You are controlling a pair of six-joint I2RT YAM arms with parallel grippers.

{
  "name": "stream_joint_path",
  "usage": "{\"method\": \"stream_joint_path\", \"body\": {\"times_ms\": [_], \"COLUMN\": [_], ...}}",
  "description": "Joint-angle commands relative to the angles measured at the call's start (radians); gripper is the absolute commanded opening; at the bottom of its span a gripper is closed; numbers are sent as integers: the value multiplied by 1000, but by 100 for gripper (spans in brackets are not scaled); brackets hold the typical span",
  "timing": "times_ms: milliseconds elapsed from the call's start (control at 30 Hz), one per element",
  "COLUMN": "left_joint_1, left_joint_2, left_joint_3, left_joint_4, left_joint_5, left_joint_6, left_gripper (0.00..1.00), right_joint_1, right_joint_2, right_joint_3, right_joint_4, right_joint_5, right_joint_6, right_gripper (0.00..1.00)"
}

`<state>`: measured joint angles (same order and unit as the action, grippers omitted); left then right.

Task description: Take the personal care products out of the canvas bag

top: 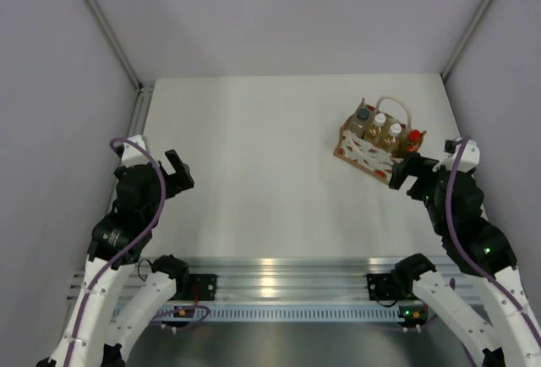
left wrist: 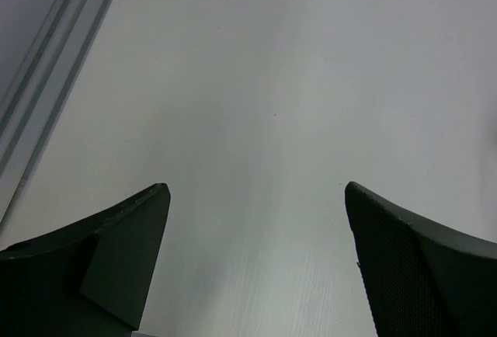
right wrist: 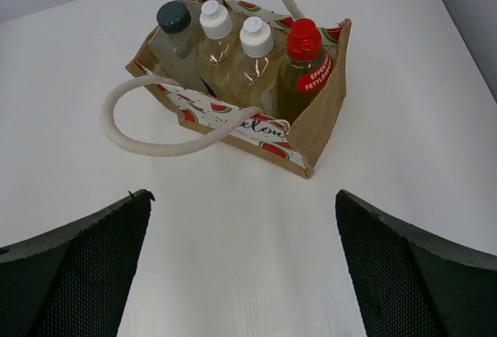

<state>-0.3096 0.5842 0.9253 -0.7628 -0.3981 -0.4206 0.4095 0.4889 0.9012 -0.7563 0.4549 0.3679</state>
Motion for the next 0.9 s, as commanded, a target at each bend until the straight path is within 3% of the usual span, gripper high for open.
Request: {"method": "stream_joint_path", "body": {"times_ms": [0, 233, 400, 433, 533, 567, 667, 800, 867], "left_joint_1": [1, 0, 0, 0, 0, 0, 1, 1, 0], "left_joint_2": [-12, -9, 8, 11, 16, 16, 8, 5, 5], "left_joint_3": [-6, -8, -8, -6, -6, -5, -5, -5, -5], "left_joint_4": [40, 42, 42, 42, 42, 42, 42, 42, 43], "left_joint_5": [-12, -5, 18, 22, 38, 38, 38, 50, 59], "left_joint_6": [-6, -4, -4, -4, -3, -4, -4, -6, -6], "left_gripper": [99, 99, 98, 99, 98, 99, 98, 99, 98], "right_joint_1": [0, -1, -50, -82, -317, -462, -621, -716, -765], "right_joint_2": [10, 20, 166, 172, 195, 217, 205, 140, 155], "right_joint_3": [10, -54, -9, 5, -1, -10, -51, -152, -217], "right_joint_4": [-9, 78, 83, 89, 156, 169, 193, 261, 369], "right_joint_5": [31, 13, 7, -14, -290, -432, -560, -597, -706], "right_joint_6": [25, 95, 224, 236, 276, 293, 348, 397, 410], "right_gripper": [100, 100, 99, 100, 99, 96, 91, 84, 77]}}
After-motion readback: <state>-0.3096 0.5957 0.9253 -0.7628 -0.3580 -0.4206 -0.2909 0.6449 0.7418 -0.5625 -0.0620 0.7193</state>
